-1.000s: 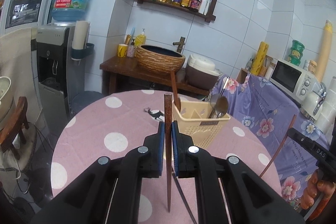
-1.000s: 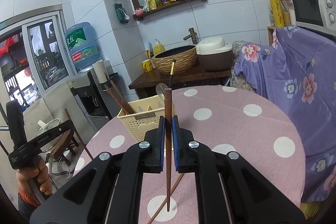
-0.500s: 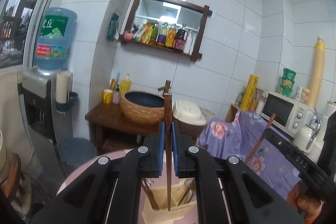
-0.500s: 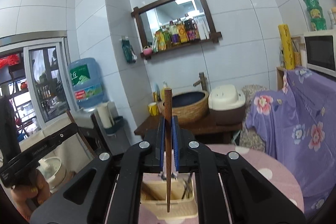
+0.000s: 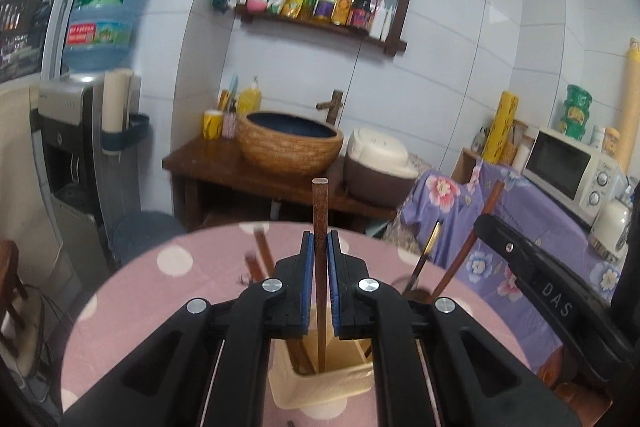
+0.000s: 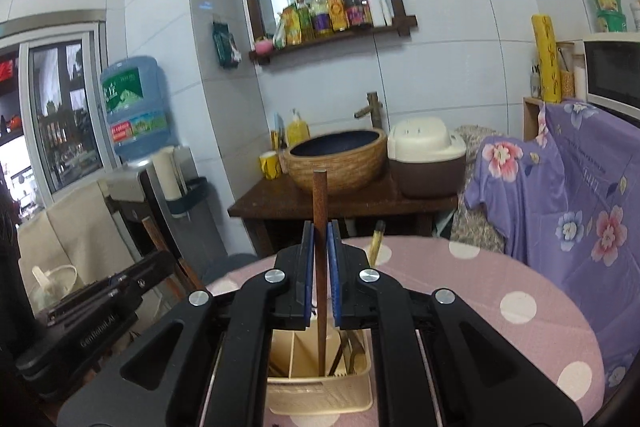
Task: Organize utensils
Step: 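Open both grippers to release the chopsticks into the basket, then move both grippers back toward the last brown and black chopsticks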
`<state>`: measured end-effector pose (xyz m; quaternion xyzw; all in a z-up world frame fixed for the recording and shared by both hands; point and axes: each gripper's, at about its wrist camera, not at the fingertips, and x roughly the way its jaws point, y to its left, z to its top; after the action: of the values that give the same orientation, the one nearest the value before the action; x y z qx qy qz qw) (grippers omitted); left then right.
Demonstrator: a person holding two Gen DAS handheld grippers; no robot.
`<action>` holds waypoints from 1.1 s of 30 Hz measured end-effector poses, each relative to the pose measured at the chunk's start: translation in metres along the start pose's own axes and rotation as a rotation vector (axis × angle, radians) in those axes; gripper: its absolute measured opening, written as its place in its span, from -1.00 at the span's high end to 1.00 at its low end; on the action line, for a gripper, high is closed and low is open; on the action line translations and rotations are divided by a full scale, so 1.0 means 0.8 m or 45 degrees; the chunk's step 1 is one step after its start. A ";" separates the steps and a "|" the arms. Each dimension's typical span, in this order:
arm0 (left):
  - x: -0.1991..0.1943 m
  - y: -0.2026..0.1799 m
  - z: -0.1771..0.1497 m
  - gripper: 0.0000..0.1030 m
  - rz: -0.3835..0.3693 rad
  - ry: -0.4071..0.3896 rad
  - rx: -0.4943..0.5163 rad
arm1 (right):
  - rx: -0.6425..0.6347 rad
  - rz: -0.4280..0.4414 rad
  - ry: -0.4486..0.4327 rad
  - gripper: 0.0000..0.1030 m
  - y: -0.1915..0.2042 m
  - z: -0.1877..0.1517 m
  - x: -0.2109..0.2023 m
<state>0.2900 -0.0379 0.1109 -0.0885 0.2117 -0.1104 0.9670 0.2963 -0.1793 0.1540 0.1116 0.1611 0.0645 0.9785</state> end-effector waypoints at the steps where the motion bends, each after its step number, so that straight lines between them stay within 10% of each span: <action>1: 0.004 0.001 -0.010 0.85 0.000 0.020 0.003 | 0.001 0.000 0.015 0.85 -0.001 -0.007 0.004; 11: 0.005 0.003 -0.029 0.83 0.011 0.046 0.028 | 0.033 -0.034 0.034 0.83 -0.016 -0.039 0.008; 13: -0.007 0.005 -0.031 0.67 0.004 0.038 0.030 | 0.047 -0.028 0.029 0.60 -0.020 -0.041 -0.003; 15: -0.028 0.010 -0.039 -0.09 -0.011 0.027 0.019 | 0.064 -0.036 0.040 0.26 -0.024 -0.050 -0.021; 17: -0.051 0.018 -0.057 -0.29 0.001 0.016 -0.001 | 0.049 -0.057 0.071 0.21 -0.023 -0.067 -0.038; 26: -0.089 0.073 -0.177 -0.48 0.176 0.261 -0.107 | -0.054 -0.187 0.572 0.14 -0.002 -0.251 -0.081; 33: -0.095 0.069 -0.213 -0.73 0.205 0.325 -0.023 | -0.109 -0.233 0.733 0.14 0.019 -0.328 -0.101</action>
<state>0.1594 0.0129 -0.0236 -0.0650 0.3405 -0.0410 0.9371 0.1325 -0.1263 -0.0603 0.0325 0.4383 0.0117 0.8982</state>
